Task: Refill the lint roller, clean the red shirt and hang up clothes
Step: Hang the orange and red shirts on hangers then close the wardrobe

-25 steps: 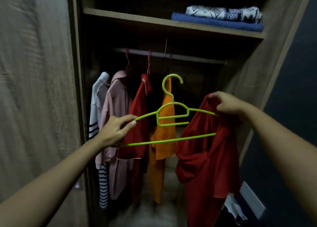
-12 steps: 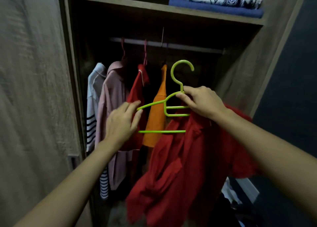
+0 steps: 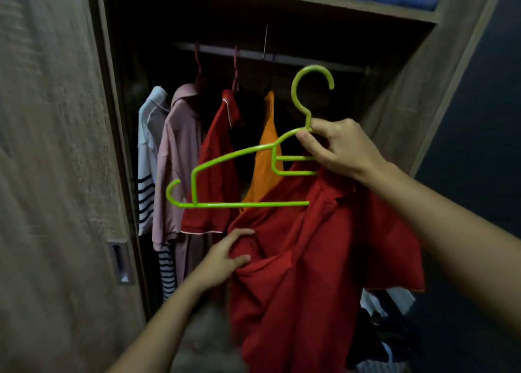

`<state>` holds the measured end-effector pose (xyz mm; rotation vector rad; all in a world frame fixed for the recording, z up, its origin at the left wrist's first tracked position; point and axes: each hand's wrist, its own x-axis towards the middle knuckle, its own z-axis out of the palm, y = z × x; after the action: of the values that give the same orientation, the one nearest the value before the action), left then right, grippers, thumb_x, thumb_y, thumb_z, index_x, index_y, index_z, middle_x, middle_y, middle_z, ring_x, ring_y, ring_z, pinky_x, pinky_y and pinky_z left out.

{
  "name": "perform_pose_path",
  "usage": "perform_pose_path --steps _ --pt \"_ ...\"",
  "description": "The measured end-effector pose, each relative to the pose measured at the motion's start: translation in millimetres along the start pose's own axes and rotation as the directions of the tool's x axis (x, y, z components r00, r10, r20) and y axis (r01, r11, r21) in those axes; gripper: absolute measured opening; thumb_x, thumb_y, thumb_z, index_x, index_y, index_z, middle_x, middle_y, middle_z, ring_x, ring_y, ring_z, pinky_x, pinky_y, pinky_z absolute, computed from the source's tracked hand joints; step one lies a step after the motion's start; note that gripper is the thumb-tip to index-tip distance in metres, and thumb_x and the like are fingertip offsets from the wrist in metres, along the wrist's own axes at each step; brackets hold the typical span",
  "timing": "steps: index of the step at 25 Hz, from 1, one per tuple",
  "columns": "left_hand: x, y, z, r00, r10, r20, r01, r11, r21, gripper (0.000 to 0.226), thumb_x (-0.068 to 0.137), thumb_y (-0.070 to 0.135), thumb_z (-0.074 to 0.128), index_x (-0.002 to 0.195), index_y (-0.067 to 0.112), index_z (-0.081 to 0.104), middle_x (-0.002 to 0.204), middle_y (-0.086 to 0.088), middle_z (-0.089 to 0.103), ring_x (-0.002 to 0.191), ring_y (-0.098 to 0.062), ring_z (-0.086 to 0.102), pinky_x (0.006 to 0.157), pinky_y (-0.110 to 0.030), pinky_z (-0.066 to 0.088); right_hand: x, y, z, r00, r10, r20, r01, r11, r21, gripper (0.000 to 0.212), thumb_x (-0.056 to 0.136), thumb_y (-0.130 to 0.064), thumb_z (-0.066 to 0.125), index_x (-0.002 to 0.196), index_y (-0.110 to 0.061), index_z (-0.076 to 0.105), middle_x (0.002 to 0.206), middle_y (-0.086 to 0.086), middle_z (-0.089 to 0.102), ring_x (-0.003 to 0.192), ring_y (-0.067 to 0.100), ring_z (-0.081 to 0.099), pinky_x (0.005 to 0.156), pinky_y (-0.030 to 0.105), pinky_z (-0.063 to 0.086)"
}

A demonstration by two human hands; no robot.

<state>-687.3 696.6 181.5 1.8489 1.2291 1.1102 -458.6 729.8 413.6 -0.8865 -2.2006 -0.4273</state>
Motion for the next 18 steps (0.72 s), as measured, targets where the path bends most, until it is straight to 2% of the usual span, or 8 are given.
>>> perform_pose_path --steps 2,5,7,9,12,13,16,18 --pt "-4.5 -0.3 -33.5 0.989 -0.079 0.125 0.097 0.983 -0.153 0.048 0.077 0.0 0.07 0.111 0.033 0.06 0.107 0.023 0.065 0.099 0.01 0.057 0.086 -0.007 0.042 -16.8 4.9 6.6 0.997 -0.027 0.073 0.028 0.999 -0.018 0.04 0.086 -0.06 0.032 0.097 -0.032 0.058 0.061 -0.006 0.055 0.065 0.027 0.064 0.059 0.036 0.049" --pt "-2.0 0.9 -77.8 0.976 -0.155 0.154 0.162 0.986 -0.038 0.055 0.069 0.0 0.064 0.111 0.036 0.059 0.093 0.02 0.066 0.073 0.011 0.056 0.067 -0.007 0.042 -35.8 9.9 20.8 0.984 -0.028 0.176 0.047 0.993 -0.105 0.054 0.083 -0.065 0.022 0.1 -0.031 0.061 0.08 0.003 0.069 0.077 0.03 0.067 0.063 0.04 0.052" --pt "1.1 2.6 -100.1 0.983 -0.15 0.109 0.136 0.983 0.12 0.058 0.063 0.01 0.053 0.115 0.033 0.059 0.109 0.003 0.062 0.089 0.004 0.057 0.078 -0.008 0.042 -47.4 15.7 29.1 0.973 -0.013 0.228 0.056 0.981 -0.185 0.061 0.081 -0.067 0.016 0.101 -0.028 0.059 0.088 0.004 0.069 0.082 0.032 0.067 0.063 0.039 0.051" --pt "5.1 10.2 -108.5 0.992 -0.123 -0.02 0.123 0.943 0.309 0.063 0.06 0.016 0.049 0.121 0.023 0.059 0.114 -0.007 0.059 0.107 -0.013 0.057 0.091 -0.014 0.038 -59.0 16.8 39.6 0.96 0.009 0.279 0.071 0.959 -0.275 0.059 0.082 -0.069 0.015 0.097 -0.028 0.055 0.089 0.002 0.068 0.083 0.031 0.067 0.061 0.038 0.051" --pt "10.4 49.4 -84.8 0.935 0.107 -0.339 0.069 0.881 0.468 0.051 0.063 0.018 0.049 0.108 0.012 0.071 0.089 -0.005 0.056 0.089 -0.02 0.058 0.079 -0.015 0.035 -60.5 4.2 56.7 0.967 0.113 0.228 -0.05 0.963 -0.265 0.048 0.088 -0.064 0.027 0.094 -0.026 0.055 0.089 0.004 0.068 0.085 0.034 0.066 0.064 0.039 0.051" --pt "10.3 63.9 -72.0 0.911 0.234 -0.338 -0.037 0.866 0.499 0.046 0.067 0.017 0.05 0.107 0.011 0.071 0.086 -0.005 0.056 0.084 -0.016 0.055 0.076 -0.013 0.034 -55.9 -1.2 58.3 0.963 0.187 0.196 -0.147 0.969 -0.199 0.044 0.089 -0.062 0.03 0.092 -0.025 0.054 0.087 0.006 0.068 0.086 0.035 0.065 0.065 0.04 0.049" --pt "0.8 77.0 -55.5 0.849 0.483 -0.212 -0.336 0.805 0.489 0.048 0.08 0.028 0.054 0.127 0.02 0.052 0.108 -0.003 0.059 0.095 -0.01 0.054 0.088 -0.022 0.042 -48.5 -3.9 53.5 0.93 0.337 0.149 -0.336 0.941 -0.03 0.035 0.088 -0.062 0.031 0.079 -0.029 0.04 0.074 0.003 0.06 0.085 0.037 0.063 0.062 0.036 0.039" --pt "2.1 70.9 -75.5 0.768 0.52 -0.374 -0.255 0.784 0.566 0.057 0.081 0.043 0.057 0.132 0.022 0.042 0.125 0.0 0.053 0.112 -0.018 0.051 0.094 -0.036 0.042 -50.8 -0.5 45.1 0.935 0.338 0.104 -0.34 0.941 -0.004 0.036 0.086 -0.064 0.029 0.075 -0.031 0.038 0.067 -0.003 0.052 0.084 0.035 0.064 0.06 0.033 0.035"
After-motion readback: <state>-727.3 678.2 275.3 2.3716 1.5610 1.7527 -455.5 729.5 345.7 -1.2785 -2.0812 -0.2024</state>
